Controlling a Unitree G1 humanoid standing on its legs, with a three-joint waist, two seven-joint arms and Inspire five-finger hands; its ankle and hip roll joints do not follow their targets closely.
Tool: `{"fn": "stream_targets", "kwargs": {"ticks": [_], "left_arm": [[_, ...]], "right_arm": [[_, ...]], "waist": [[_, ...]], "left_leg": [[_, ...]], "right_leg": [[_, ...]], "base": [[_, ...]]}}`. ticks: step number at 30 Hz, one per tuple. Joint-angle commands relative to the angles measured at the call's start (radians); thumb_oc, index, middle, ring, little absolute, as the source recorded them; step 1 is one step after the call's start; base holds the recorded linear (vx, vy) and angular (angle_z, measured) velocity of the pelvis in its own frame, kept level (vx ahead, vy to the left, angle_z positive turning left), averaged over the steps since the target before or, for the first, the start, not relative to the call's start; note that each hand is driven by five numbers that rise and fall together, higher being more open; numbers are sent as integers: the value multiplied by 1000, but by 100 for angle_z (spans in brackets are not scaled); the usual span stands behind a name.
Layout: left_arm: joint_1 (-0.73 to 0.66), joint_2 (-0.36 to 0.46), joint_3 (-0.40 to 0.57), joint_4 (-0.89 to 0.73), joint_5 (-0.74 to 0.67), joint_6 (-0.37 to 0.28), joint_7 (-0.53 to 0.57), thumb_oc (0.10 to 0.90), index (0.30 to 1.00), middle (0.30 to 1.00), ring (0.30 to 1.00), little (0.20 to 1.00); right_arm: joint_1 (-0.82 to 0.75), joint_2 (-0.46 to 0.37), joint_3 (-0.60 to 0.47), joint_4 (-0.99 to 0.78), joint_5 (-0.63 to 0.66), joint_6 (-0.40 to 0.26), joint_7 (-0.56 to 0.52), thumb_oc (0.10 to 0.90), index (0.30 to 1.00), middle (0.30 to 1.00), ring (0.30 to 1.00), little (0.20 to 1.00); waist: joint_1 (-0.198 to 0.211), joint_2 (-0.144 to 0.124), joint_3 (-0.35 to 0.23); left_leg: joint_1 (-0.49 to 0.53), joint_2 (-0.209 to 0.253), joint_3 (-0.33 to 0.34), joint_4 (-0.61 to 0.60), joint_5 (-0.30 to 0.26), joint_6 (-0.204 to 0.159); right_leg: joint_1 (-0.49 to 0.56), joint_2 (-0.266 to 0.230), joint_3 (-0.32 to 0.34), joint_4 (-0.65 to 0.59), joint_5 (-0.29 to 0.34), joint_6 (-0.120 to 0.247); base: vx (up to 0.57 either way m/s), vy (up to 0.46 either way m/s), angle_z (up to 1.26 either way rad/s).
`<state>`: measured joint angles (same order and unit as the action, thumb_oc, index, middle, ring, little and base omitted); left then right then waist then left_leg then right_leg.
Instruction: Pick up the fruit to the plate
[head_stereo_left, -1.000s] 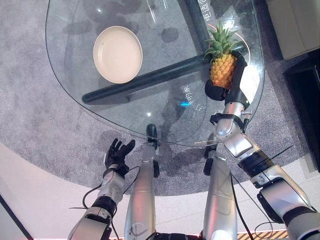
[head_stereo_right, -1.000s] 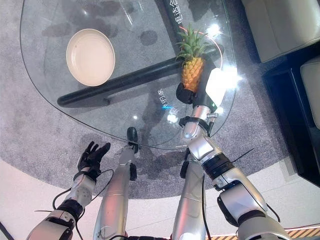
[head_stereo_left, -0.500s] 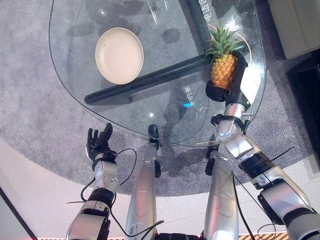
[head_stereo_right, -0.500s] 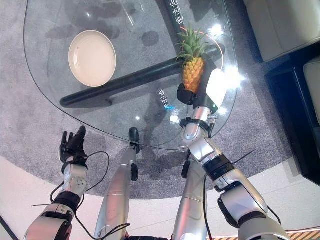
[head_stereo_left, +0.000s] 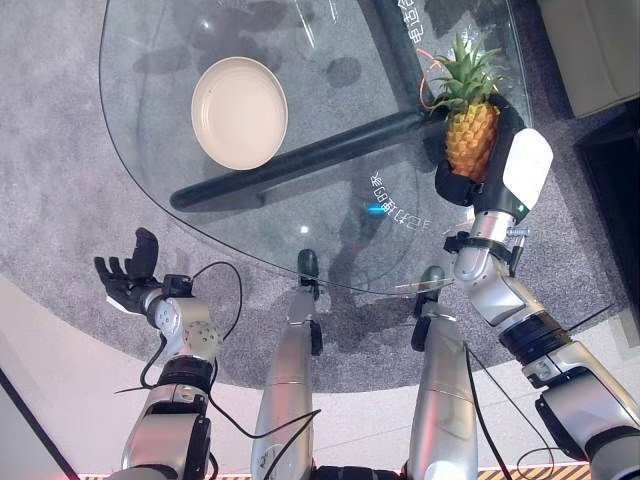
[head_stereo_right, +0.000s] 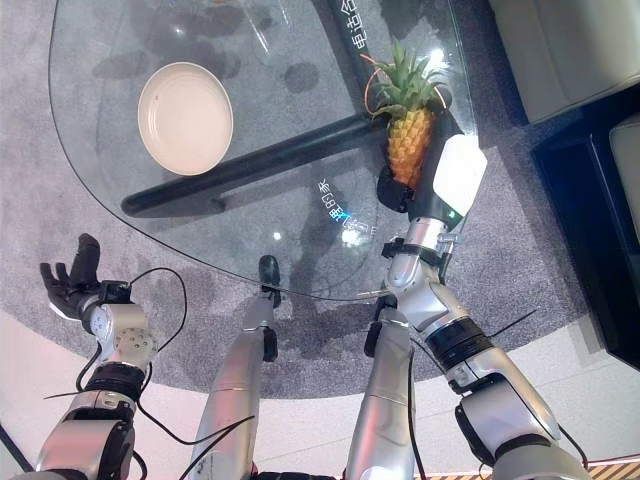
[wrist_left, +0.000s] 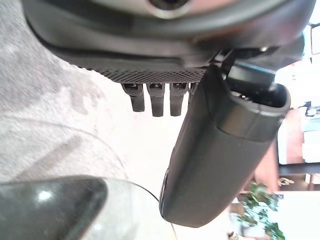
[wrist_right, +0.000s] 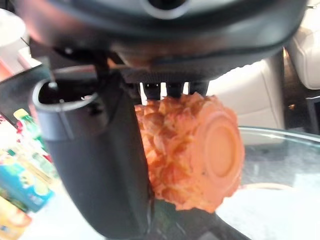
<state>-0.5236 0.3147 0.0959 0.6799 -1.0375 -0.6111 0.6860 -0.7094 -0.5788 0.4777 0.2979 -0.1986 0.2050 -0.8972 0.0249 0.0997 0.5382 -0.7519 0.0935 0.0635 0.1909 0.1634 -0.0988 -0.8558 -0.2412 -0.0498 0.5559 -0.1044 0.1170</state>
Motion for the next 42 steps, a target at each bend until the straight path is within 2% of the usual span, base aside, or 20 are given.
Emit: {"fn": "stream_targets", "kwargs": {"ticks": [1, 7, 10, 12, 20, 23, 29, 42], "left_arm": [[-34, 109, 42, -45, 135, -129, 38, 800, 900, 900, 900, 900], [-40, 99, 32, -173, 241, -129, 68, 800, 900, 900, 900, 900], [-53, 77, -1, -272, 353, -121, 37, 800, 900, 900, 900, 900], [-57, 76, -20, -328, 379, -103, 19, 800, 900, 900, 900, 900], [-66, 58, -76, -459, 347, -77, -156, 800, 900, 900, 900, 900], [-83, 53, -111, -508, 296, -7, -279, 800, 900, 900, 900, 900], [-119, 56, -167, -546, 262, 70, -395, 800, 900, 900, 900, 900], [-223, 51, -269, -575, 197, 190, -499, 800, 900, 900, 900, 900]], "right_arm": [[-79, -59, -40, -163, -147, -126, -77, 100, 300, 300, 300, 200], [-78, -69, -52, -200, -184, -139, -52, 100, 300, 300, 300, 200], [-80, -68, -65, -221, -246, -160, -29, 100, 300, 300, 300, 200], [-83, -69, -73, -234, -268, -173, -22, 100, 300, 300, 300, 200], [-85, -39, -96, -262, -312, -226, -14, 100, 300, 300, 300, 200], [-92, -26, -105, -285, -328, -242, 11, 100, 300, 300, 300, 200], [-116, -26, -91, -310, -336, -266, 59, 100, 300, 300, 300, 200], [-184, -14, -42, -349, -317, -271, 116, 100, 300, 300, 300, 200]], "waist": [[-4, 18, -18], [2, 20, -18], [7, 18, -18], [10, 15, -18], [10, 0, -18], [6, -2, -18], [-3, 1, -18], [-19, -3, -18]], "left_leg": [[15, -52, -4, 60, -102, 18], [11, -52, -1, 55, -97, 18], [12, -52, 0, 46, -97, 20], [8, -53, -3, 45, -97, 21], [16, -53, -5, 40, -106, 21], [11, -51, -2, 33, -97, 22], [20, -50, 6, 21, -93, 23], [35, -49, 21, 5, -89, 21]], "right_leg": [[54, 45, -78, -143, 49, -24], [55, 43, -81, -154, 58, -23], [64, 39, -88, -167, 63, -17], [65, 39, -92, -173, 69, -14], [84, 39, -99, -190, 74, -4], [82, 39, -101, -203, 90, 1], [90, 38, -96, -218, 99, 6], [105, 34, -93, -247, 114, 11]], "base": [[0, 0, 0], [0, 0, 0], [-8, -26, 0], [-14, -58, 0], [-7, -16, 0], [-23, -3, 2], [-6, 3, 0], [-5, 4, -1]]}}
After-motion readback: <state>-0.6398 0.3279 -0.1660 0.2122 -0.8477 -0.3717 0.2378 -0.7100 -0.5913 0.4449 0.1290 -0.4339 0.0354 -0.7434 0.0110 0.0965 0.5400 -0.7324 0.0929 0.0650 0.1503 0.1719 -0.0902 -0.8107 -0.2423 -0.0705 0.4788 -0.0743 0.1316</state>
